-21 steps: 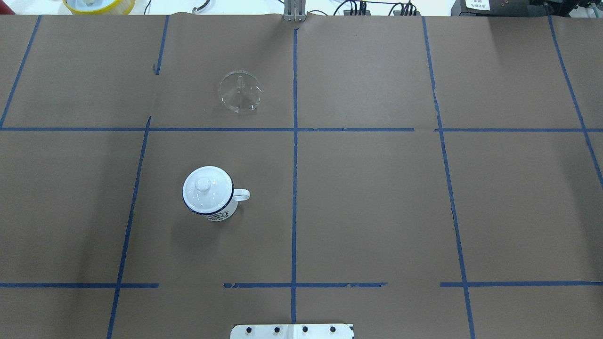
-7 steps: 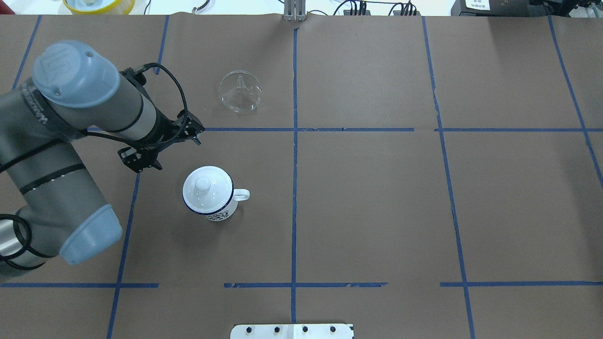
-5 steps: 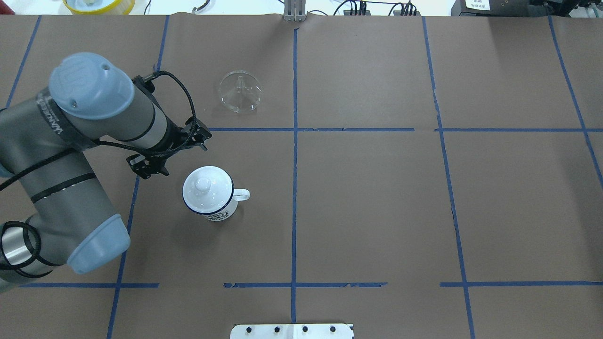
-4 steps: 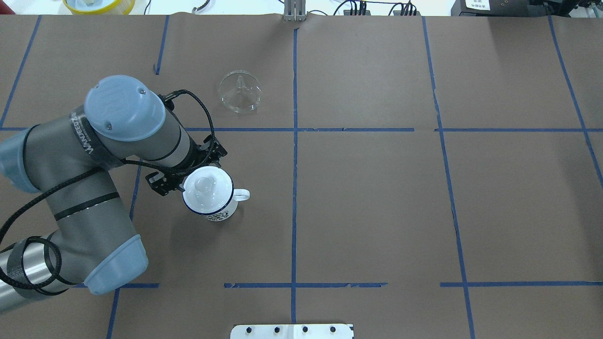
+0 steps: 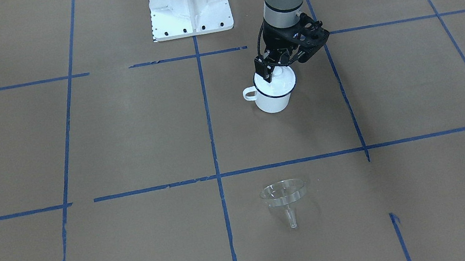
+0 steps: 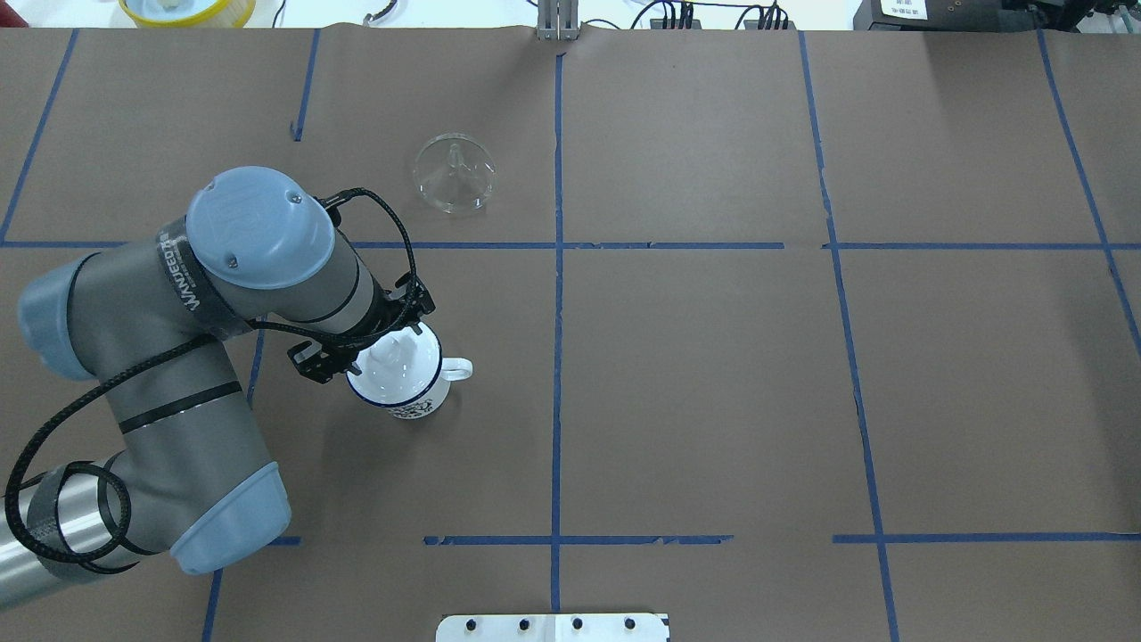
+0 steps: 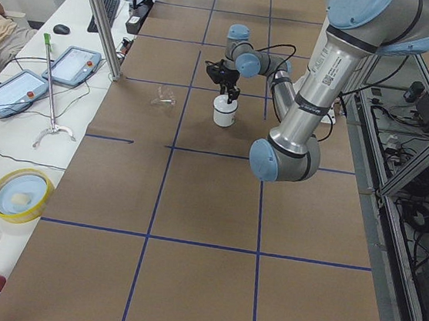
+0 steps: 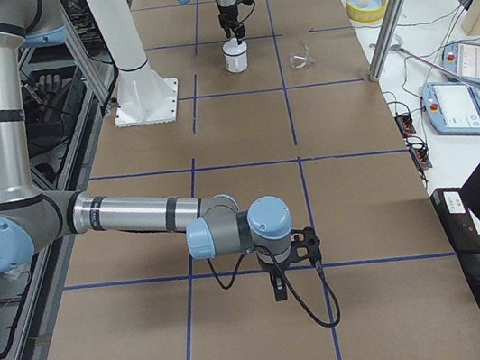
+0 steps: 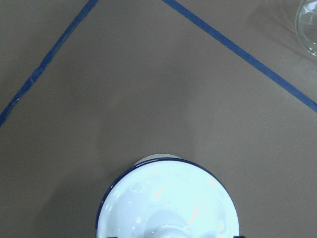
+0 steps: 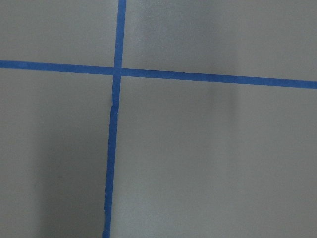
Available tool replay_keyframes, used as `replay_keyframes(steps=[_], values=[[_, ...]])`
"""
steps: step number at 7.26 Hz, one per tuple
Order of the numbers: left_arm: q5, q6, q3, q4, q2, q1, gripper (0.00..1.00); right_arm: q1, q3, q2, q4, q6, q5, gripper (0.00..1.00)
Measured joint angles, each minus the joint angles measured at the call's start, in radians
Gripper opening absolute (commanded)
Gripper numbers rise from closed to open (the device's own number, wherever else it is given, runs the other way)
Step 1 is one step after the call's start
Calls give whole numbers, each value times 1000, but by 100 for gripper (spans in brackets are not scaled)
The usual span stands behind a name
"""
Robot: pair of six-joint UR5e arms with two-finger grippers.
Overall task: Place funnel on cup
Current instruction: 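Move the left gripper over the white funnel in the enamel mug, then grasp the funnel stem with the left gripper and lift it out, then lower the funnel onto the table beside the mug and release it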
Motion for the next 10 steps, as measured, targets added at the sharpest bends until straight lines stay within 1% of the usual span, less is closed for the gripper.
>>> replay_keyframes(steps=[2, 3, 5, 6, 7, 8, 9, 10], values=[[0, 0, -12, 34, -6, -2, 0, 0, 0, 0, 0, 0, 0, 100], [0, 1, -45, 80, -20, -6, 0, 0, 0, 0, 0, 0, 0, 100], [22, 6, -174, 196, -38, -44, 0, 0, 0, 0, 0, 0, 0, 100], [58, 16, -242, 214, 2, -51, 0, 0, 0, 0, 0, 0, -1, 100], [88, 29, -305, 209, 85, -37, 0, 0, 0, 0, 0, 0, -1, 100], [101, 40, -348, 162, 193, -10, 0, 0, 0, 0, 0, 0, -1, 100], [104, 41, -361, 56, 304, 18, 0, 0, 0, 0, 0, 0, -1, 100], [101, 15, -334, -68, 387, 50, 0, 0, 0, 0, 0, 0, 0, 100]])
